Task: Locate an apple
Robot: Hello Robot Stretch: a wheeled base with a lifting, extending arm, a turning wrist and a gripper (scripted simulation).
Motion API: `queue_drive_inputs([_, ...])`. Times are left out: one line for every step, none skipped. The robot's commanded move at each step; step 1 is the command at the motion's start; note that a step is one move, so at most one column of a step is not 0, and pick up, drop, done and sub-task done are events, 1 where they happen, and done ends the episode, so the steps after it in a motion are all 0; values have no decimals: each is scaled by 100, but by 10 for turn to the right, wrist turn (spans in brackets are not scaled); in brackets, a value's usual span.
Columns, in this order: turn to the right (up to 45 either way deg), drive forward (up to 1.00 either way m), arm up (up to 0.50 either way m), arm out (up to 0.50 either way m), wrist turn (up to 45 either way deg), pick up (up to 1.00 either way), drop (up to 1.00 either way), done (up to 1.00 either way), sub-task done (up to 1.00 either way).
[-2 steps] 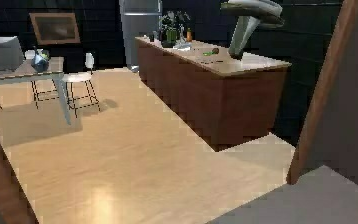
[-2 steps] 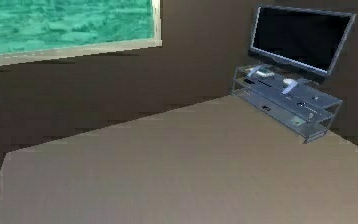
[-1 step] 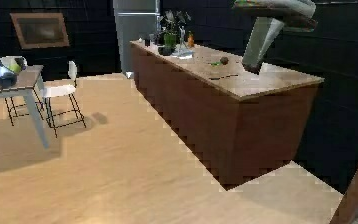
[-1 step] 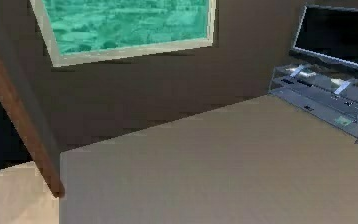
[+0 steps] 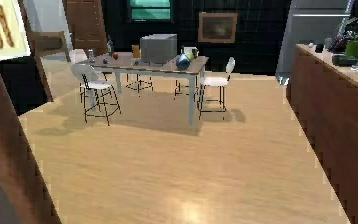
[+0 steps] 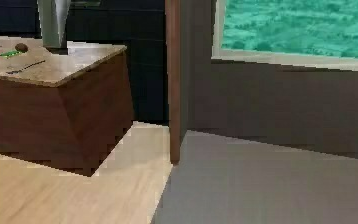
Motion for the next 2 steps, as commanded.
queue_drive_inputs([0,100,0,0,0,0,0,0,0])
queue_drive_inputs([-210,0,0,0,0,0,0,0,0])
